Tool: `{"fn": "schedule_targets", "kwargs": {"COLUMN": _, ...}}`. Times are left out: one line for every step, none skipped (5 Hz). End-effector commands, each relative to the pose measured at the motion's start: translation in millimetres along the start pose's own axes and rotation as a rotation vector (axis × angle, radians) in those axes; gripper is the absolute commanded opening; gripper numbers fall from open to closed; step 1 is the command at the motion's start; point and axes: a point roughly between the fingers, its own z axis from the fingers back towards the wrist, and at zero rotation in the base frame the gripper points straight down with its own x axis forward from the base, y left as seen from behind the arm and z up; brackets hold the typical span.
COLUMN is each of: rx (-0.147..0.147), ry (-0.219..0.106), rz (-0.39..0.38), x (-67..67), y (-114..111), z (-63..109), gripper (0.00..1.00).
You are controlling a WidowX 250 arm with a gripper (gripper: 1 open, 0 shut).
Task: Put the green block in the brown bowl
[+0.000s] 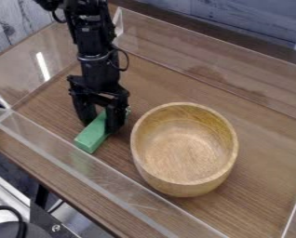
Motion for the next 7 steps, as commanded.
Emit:
{"fn": "schedule_targets", "kwargs": {"rx": 0.001, "ry": -0.022, "rz": -0.012, "x": 3.5, "y": -0.8, "z": 1.8, "gripper": 1.00}}
{"fn": "schedule_targets", "kwargs": {"rx": -0.003, "ry": -0.026, "rz": -0.014, "x": 3.8, "y": -1.6, "z": -0.3, "gripper": 1.00}}
{"fn": "schedule_targets", "kwargs": {"rx": -0.008, "ry": -0.029, "rz": -0.015, "x": 4.1, "y": -2.6, "z": -1.0, "gripper": 1.00}}
{"fn": "schedule_targets", "kwargs": {"rx": -0.012, "ry": -0.033, "rz": -0.016, "x": 4.4, "y": -3.6, "z": -1.5, "gripper": 1.00}}
{"fn": "schedule_targets", "kwargs": {"rx": -0.016, "ry": -0.035, "rz": -0.018, "x": 4.6, "y": -4.8, "z": -1.5, "gripper": 1.00}}
{"fn": "schedule_targets", "kwargs": {"rx": -0.020, "ry": -0.038, "rz": -0.019, "x": 4.9, "y": -6.0, "z": -1.4, "gripper": 1.00}}
{"fn": "schedule_targets", "kwargs": {"rx": -0.023, "ry": -0.039, "rz": -0.017, "x": 5.0, "y": -6.4, "z": -1.0, "gripper": 0.00}}
